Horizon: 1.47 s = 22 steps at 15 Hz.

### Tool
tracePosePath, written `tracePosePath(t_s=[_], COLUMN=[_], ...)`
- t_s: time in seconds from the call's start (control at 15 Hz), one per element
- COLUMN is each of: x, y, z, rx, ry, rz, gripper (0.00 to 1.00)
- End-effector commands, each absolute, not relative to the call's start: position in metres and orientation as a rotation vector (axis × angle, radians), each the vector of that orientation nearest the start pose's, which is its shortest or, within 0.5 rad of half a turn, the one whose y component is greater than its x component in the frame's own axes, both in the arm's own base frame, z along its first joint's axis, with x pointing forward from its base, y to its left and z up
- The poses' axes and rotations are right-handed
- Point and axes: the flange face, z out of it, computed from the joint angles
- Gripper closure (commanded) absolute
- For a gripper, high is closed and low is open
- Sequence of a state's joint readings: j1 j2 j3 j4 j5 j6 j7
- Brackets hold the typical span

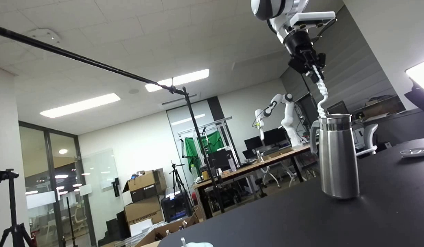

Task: Use the brush to clean the inside of the silver bottle

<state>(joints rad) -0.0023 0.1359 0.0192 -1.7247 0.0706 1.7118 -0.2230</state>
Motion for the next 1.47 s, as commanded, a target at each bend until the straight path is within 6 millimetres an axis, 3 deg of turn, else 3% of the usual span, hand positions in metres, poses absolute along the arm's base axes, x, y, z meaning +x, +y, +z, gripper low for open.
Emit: tracePosePath(t_s=[0.0,0.47,1.4], x=[0.585,0.588,0.597], y=[0.022,0.041,0.08], z=[0.459,0.44,0.438], rx=[-3.016,-3.053,-3.076], ry=[-0.351,-0.374,-0.5], rz=[0.237,0.162,0.093], gripper=[0.96,0.96,0.96])
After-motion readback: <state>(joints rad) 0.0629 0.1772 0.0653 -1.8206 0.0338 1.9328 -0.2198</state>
